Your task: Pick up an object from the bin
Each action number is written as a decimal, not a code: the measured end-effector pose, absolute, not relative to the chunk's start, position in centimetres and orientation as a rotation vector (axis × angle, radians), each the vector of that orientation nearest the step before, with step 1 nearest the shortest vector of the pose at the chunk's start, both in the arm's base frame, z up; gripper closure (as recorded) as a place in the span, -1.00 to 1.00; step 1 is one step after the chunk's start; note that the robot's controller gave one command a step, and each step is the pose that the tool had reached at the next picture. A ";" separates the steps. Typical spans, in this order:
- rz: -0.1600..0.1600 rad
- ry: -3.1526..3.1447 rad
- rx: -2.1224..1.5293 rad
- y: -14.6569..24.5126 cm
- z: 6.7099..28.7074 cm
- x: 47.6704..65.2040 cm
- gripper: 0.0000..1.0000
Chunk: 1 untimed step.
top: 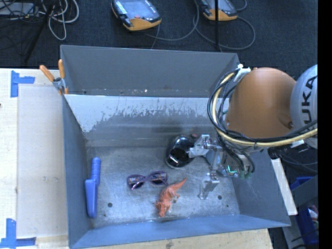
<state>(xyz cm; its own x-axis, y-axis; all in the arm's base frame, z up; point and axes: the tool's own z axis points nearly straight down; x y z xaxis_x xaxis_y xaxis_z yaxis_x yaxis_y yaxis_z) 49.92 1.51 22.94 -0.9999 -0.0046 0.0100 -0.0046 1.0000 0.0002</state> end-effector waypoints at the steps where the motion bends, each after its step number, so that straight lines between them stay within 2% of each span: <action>1: -0.001 -3.140 0.006 1.5 23.3 50.1 -1.00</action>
Offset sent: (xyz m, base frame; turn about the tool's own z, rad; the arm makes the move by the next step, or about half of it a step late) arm 0.0467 0.1180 -0.1594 0.1174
